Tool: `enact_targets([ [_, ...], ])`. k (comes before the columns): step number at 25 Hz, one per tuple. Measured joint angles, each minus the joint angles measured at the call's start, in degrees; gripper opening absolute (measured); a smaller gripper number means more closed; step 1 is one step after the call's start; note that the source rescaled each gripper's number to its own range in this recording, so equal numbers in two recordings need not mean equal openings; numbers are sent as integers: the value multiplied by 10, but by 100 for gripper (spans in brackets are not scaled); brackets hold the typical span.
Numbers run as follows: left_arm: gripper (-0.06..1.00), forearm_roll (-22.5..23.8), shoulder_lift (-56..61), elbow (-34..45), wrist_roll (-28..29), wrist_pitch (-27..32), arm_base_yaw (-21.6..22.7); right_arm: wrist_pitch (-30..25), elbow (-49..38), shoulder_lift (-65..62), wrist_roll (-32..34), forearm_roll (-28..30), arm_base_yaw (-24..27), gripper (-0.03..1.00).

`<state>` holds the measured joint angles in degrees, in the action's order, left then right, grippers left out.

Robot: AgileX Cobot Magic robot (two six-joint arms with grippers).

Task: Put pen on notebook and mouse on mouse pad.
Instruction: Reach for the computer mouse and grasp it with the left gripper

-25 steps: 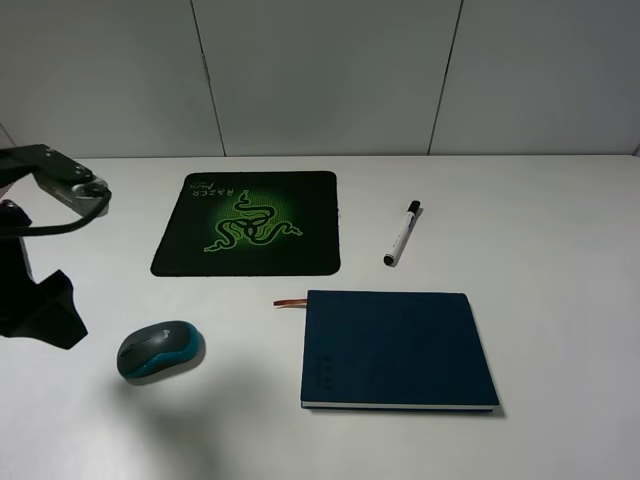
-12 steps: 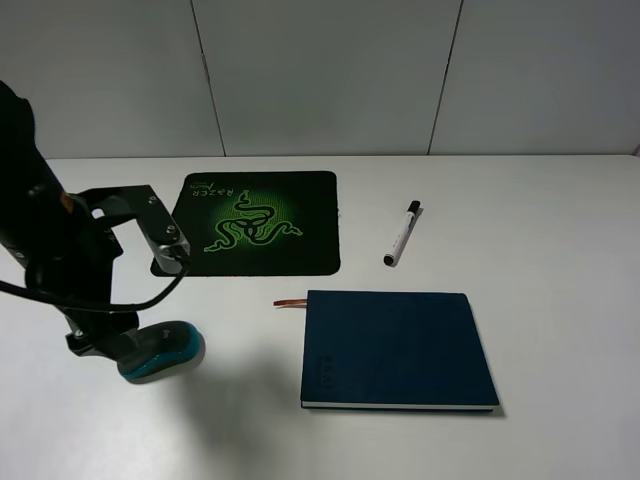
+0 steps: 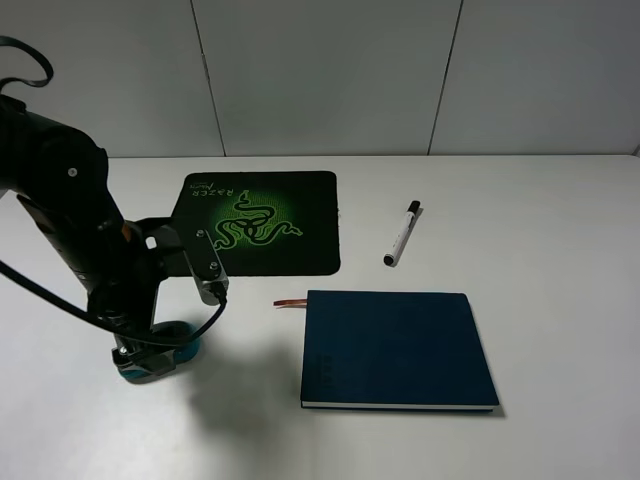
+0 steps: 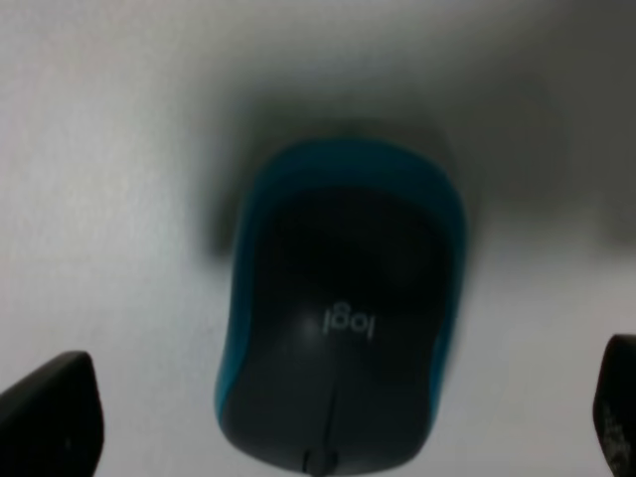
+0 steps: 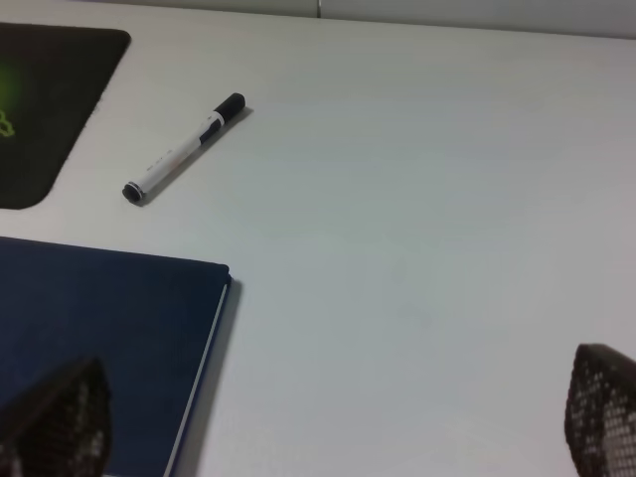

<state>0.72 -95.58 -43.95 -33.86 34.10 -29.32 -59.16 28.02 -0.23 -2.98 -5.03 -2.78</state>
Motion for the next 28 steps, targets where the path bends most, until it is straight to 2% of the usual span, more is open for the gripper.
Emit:
enact_targets([
  [8, 97, -1, -52, -1, -31, -42, -1, 0, 0, 0, 0, 0, 0, 100],
  [20, 87, -3, -84, -1, -33, -57, -8, 0, 0, 0, 0, 0, 0, 100],
  [23, 79, 2, -84, -1, -33, -57, -8, 0, 0, 0, 0, 0, 0, 100],
  [28, 60, 8, -84, -1, -33, -55, -8, 0, 0, 0, 0, -1, 0, 100],
])
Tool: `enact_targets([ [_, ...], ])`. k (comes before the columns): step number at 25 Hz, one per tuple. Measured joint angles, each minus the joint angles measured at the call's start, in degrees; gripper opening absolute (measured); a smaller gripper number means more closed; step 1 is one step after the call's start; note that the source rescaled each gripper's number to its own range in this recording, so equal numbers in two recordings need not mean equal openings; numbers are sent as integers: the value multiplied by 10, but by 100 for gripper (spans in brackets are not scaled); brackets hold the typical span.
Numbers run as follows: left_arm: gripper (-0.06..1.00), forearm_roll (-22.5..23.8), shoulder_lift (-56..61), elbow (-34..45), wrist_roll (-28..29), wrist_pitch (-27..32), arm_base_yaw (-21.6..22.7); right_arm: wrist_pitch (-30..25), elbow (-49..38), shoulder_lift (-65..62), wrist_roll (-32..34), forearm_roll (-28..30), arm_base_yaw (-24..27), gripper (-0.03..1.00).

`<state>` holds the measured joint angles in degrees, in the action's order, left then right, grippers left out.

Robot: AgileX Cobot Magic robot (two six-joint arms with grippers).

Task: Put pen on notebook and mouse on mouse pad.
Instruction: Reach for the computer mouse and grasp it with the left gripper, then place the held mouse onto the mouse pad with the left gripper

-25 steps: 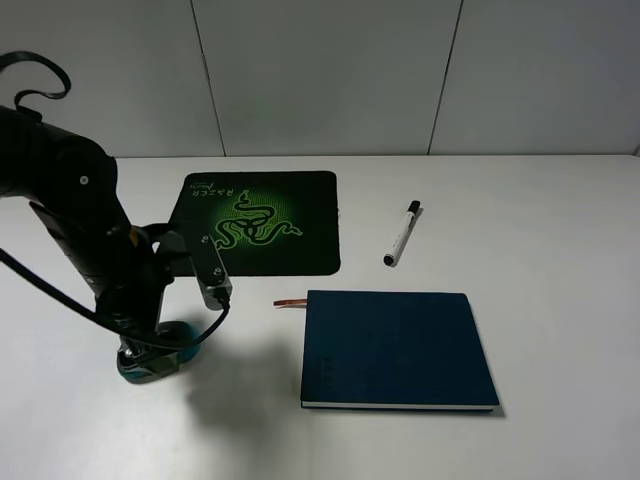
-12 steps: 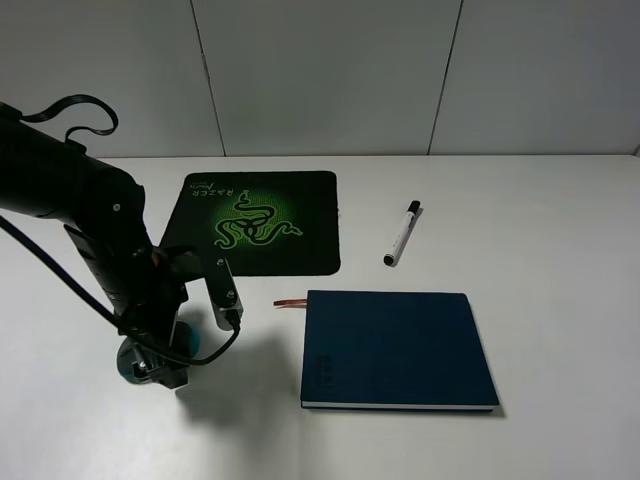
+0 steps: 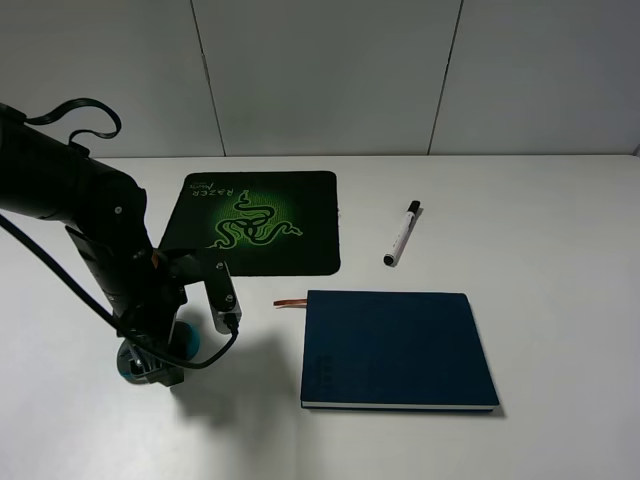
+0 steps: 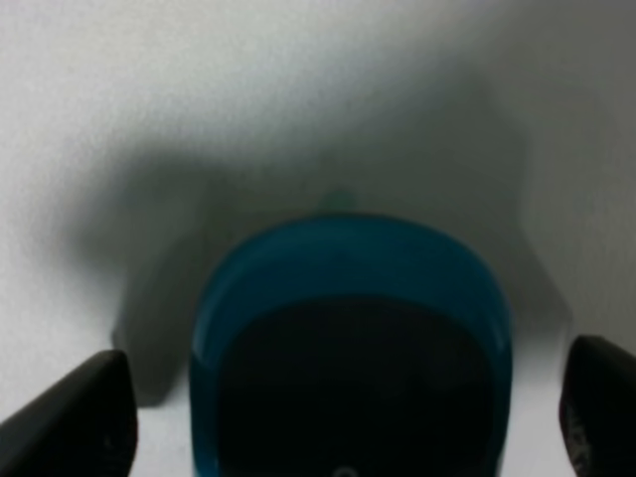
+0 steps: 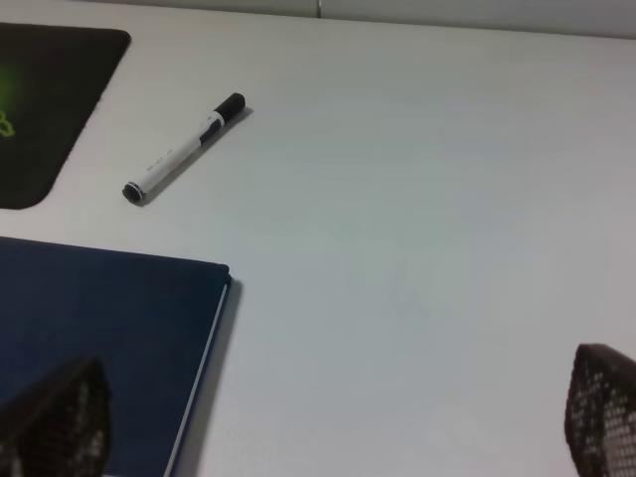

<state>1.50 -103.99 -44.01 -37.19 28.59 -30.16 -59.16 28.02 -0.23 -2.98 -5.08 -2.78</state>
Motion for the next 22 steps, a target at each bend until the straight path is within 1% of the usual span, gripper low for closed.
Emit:
enact_targets([
  [2, 55, 0, 0, 0, 0, 0, 0, 0, 0, 0, 0, 0, 0, 100],
  [4, 45, 0, 0, 0, 0, 1, 0, 0, 0, 0, 0, 0, 0, 100],
  [6, 28, 0, 0, 0, 0, 1, 0, 0, 0, 0, 0, 0, 0, 100],
  [8, 4, 1, 0, 0, 0, 1, 0, 0, 0, 0, 0, 0, 0, 100],
  [9, 0, 1, 0, 0, 0, 1, 0, 0, 0, 0, 0, 0, 0, 100],
  [22, 0, 1, 0, 0, 0, -2, 0, 0, 0, 0, 0, 0, 0, 100],
])
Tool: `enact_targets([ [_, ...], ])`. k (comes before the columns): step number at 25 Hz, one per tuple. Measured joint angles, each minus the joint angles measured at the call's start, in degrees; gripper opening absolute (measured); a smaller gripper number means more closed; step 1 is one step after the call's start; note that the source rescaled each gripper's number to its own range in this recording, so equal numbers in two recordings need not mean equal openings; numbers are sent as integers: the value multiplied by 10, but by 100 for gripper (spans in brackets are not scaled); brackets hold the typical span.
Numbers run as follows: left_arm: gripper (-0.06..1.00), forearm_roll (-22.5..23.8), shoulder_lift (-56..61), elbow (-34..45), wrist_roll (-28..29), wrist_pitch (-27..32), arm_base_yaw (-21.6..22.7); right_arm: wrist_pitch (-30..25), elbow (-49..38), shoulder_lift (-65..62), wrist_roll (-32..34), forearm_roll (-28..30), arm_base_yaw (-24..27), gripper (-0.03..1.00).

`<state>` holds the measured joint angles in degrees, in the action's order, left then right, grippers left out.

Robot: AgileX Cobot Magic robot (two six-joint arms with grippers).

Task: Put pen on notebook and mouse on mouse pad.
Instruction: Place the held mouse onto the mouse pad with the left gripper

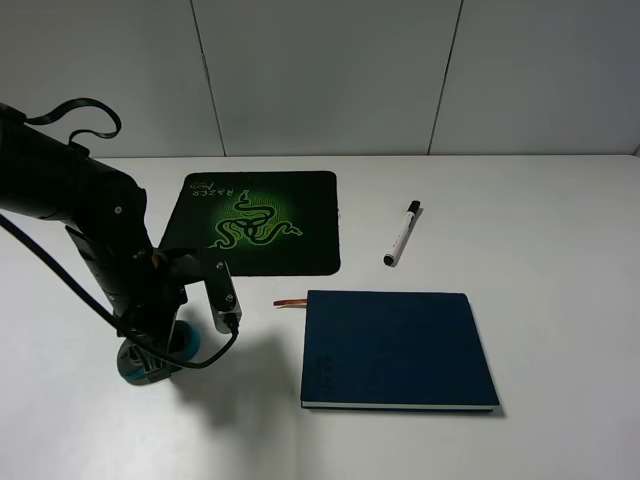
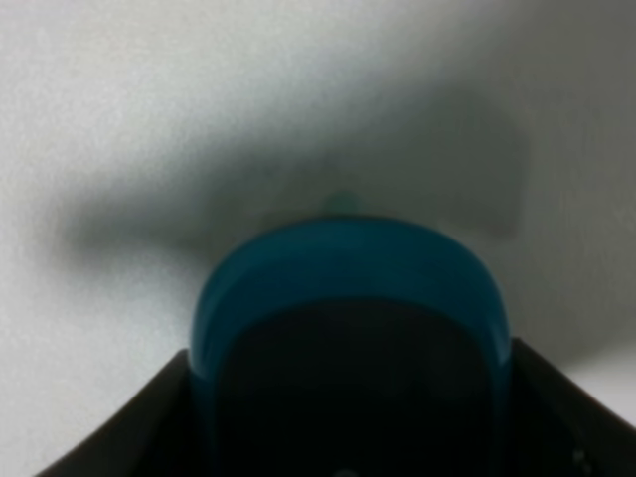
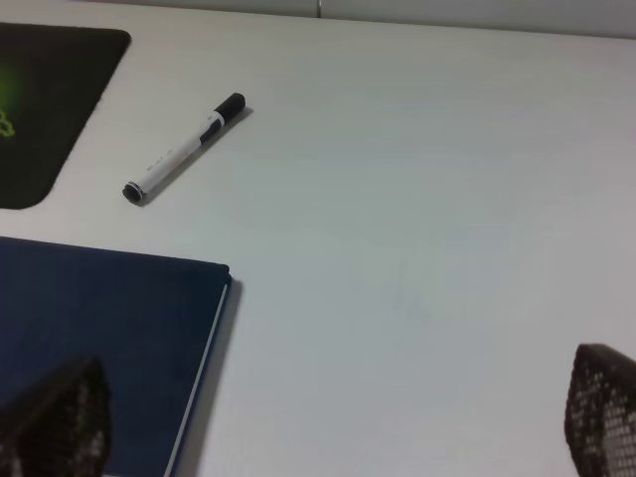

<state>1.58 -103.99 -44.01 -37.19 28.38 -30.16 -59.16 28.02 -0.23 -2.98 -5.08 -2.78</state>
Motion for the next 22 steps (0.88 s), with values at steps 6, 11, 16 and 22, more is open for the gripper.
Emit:
enact_targets([
  [6, 0, 0, 0, -31, 0, 61, 0, 0, 0, 0, 0, 0, 0, 100],
  [11, 0, 0, 0, -87, 15, 150, 0, 0, 0, 0, 0, 0, 0, 100],
  [16, 0, 0, 0, -155, 44, 229, 0, 0, 0, 0, 0, 0, 0, 100],
  [22, 0, 0, 0, -239, 60, 325, 0, 0, 0, 0, 0, 0, 0, 100],
])
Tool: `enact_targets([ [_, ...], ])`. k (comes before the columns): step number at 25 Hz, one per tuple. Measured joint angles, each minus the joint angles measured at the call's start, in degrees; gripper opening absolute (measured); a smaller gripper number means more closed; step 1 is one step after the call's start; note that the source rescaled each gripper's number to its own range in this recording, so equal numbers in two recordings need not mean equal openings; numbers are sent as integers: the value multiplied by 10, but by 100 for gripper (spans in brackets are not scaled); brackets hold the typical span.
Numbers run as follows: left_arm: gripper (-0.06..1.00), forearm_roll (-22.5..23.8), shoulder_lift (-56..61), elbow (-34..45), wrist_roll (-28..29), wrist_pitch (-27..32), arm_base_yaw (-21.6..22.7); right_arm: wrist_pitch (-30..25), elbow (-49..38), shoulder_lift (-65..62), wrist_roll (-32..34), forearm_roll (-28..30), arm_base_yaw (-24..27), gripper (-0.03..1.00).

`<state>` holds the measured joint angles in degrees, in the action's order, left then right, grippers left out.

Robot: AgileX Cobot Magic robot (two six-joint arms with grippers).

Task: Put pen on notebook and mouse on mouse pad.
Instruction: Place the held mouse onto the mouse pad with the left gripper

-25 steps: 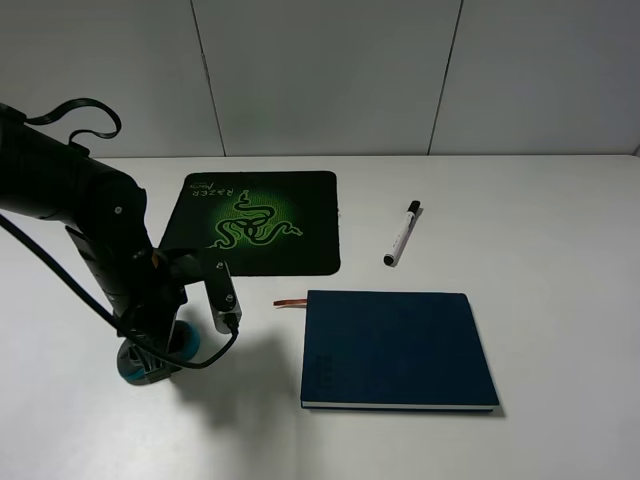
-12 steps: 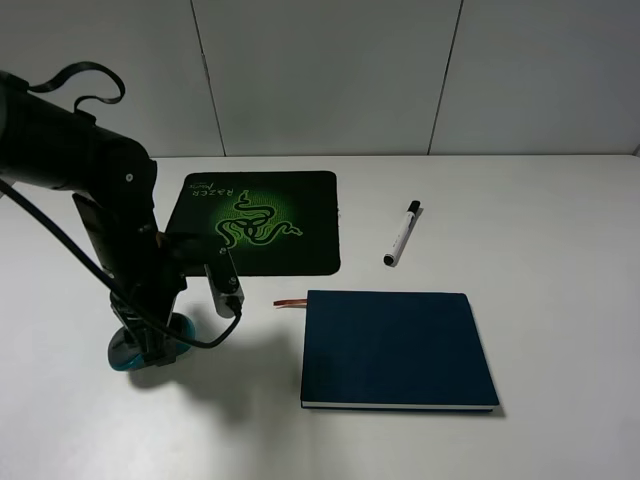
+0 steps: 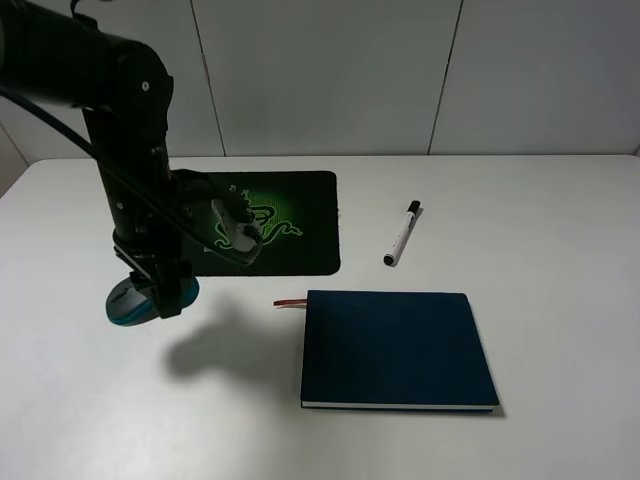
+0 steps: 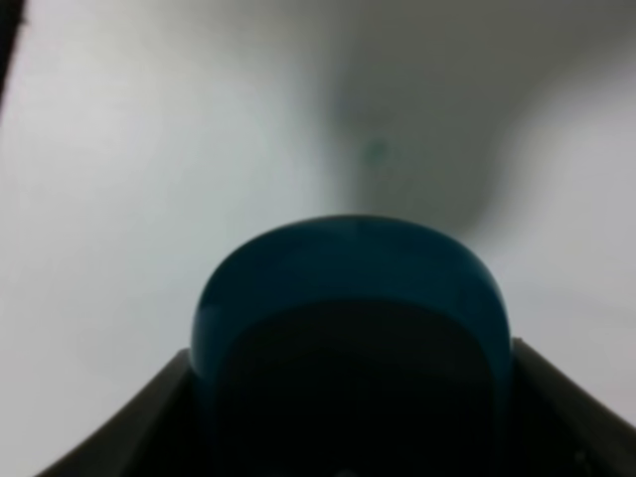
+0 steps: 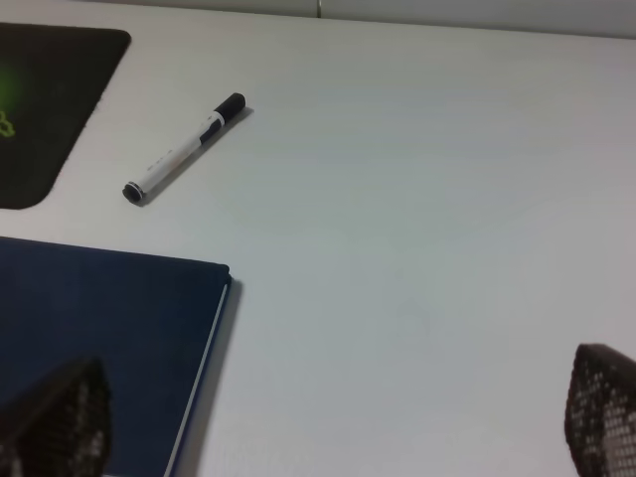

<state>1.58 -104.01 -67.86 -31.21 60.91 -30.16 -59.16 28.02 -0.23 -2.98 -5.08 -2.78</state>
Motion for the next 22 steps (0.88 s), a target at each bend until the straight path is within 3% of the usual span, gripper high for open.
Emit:
enact_targets([
  [6, 0, 0, 0, -79, 36, 39, 0, 0, 0, 0, 0, 0, 0, 100],
  [13, 0, 18, -8, -141, 39, 38, 0, 0, 0, 0, 0, 0, 0, 100],
  [22, 0, 30, -117, -262, 41, 55, 0, 0, 0, 0, 0, 0, 0, 100],
])
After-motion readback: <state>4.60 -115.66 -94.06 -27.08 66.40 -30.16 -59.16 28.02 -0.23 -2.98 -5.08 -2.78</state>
